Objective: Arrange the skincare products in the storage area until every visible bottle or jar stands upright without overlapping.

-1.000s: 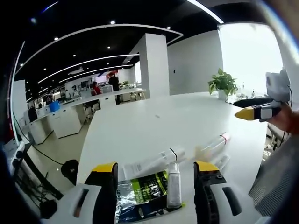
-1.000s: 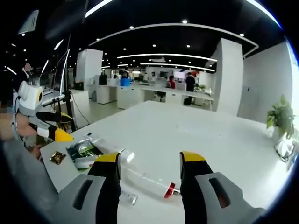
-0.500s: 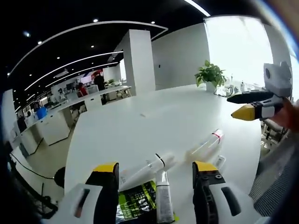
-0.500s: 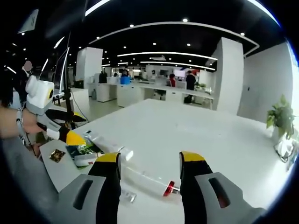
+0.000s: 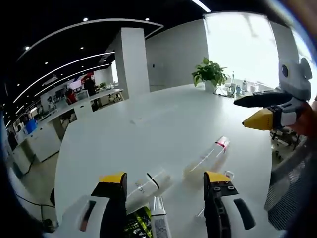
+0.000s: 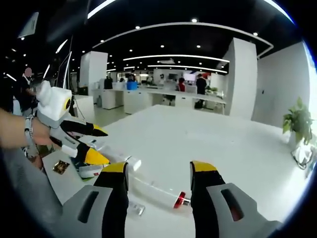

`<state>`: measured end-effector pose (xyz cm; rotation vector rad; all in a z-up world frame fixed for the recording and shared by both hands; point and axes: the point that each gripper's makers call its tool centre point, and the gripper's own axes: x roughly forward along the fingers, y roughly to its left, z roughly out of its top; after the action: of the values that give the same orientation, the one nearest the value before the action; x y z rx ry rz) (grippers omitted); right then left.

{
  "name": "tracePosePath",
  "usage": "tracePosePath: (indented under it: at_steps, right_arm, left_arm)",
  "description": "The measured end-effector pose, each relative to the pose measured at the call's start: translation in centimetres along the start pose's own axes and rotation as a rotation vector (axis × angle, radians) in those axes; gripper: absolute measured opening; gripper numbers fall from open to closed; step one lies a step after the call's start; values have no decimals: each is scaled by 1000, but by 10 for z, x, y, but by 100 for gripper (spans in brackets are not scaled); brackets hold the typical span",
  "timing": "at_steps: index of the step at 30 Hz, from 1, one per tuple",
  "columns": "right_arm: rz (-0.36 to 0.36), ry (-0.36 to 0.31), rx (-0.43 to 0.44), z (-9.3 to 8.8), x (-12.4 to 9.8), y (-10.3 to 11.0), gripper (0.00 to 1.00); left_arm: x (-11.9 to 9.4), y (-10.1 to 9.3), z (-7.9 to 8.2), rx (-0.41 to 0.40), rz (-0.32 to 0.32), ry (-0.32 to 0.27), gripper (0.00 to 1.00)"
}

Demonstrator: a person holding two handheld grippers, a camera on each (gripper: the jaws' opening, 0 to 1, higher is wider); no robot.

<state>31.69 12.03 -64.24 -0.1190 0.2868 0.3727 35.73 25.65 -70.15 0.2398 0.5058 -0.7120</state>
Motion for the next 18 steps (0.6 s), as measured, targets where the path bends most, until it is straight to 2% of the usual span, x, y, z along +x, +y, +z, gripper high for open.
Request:
tracePosePath:
  at_steps: [8, 18]
  right_arm:
    - [0, 8, 9, -2, 1, -2, 47]
    - [0, 21, 4, -5, 2, -1, 46]
  left_arm:
    - [28, -19, 1, 89, -94, 78, 63]
    - [58, -40, -12, 200, -191, 209, 60]
